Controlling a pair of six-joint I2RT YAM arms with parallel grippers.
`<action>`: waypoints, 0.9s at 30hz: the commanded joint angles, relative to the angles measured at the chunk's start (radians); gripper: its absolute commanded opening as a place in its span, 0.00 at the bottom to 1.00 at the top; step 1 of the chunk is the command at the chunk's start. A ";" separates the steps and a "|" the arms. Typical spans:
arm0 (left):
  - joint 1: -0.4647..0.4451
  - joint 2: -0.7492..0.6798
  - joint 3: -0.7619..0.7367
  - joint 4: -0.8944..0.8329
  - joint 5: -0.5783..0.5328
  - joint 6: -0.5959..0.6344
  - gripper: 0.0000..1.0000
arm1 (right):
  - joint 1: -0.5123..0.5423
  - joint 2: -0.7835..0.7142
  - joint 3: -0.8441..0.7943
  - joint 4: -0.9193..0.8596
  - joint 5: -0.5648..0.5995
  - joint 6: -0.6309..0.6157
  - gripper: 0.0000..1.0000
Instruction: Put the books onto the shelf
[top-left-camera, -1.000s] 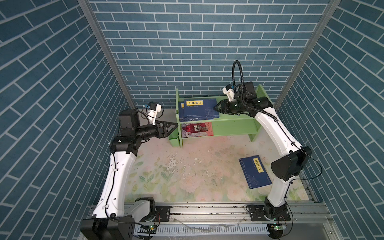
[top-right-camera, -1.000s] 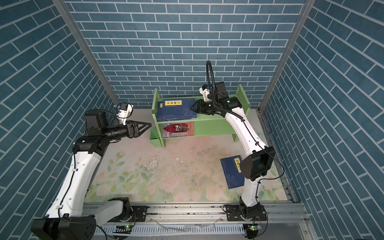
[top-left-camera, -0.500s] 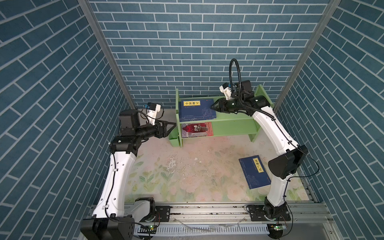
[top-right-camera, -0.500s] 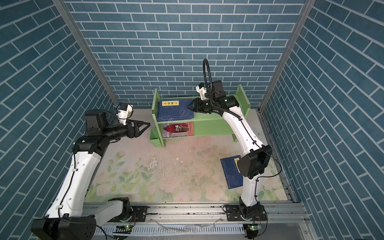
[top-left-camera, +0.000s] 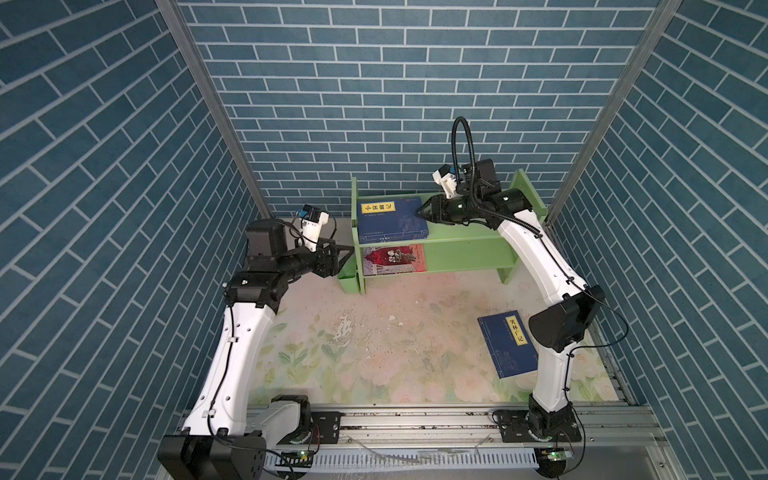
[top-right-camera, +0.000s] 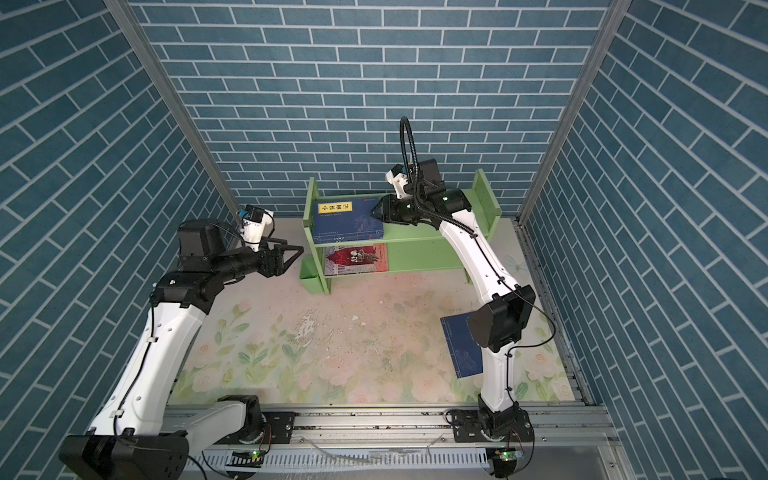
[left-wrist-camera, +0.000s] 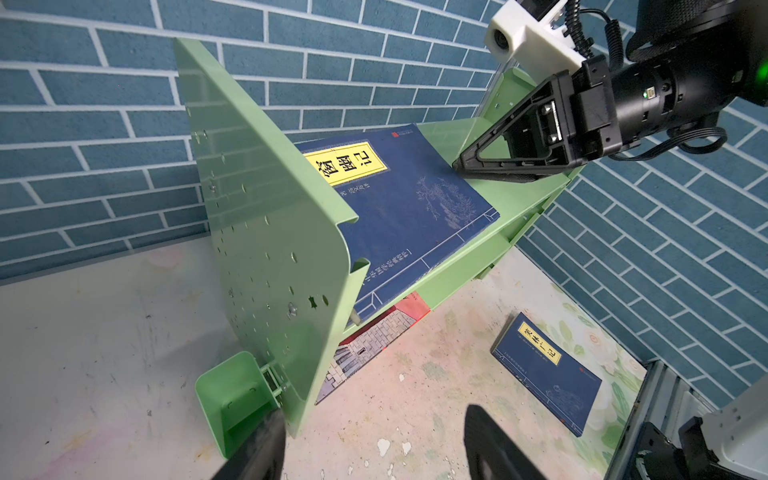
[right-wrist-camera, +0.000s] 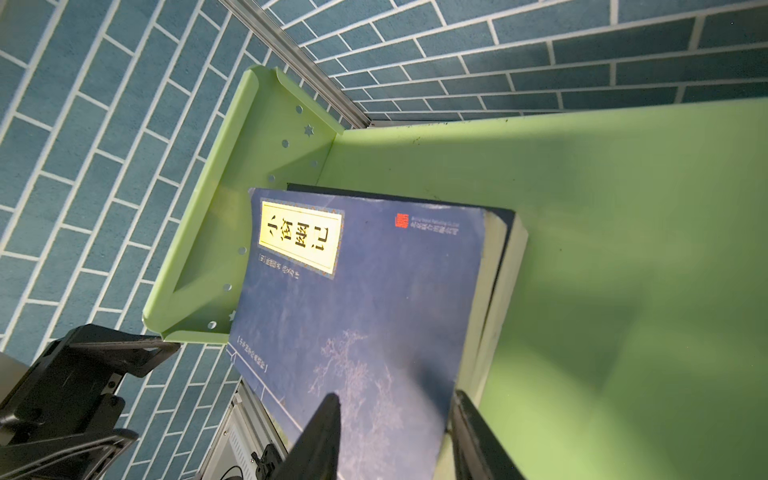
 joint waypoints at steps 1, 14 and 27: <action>-0.011 0.009 -0.020 0.030 -0.031 0.033 0.69 | 0.009 0.007 0.036 -0.006 -0.019 0.003 0.45; -0.108 0.052 -0.043 0.065 -0.148 0.208 0.70 | 0.009 -0.177 -0.122 -0.056 0.151 -0.098 0.45; -0.171 0.120 -0.042 0.143 -0.253 0.233 0.66 | 0.010 -0.423 -0.498 0.115 0.109 -0.052 0.34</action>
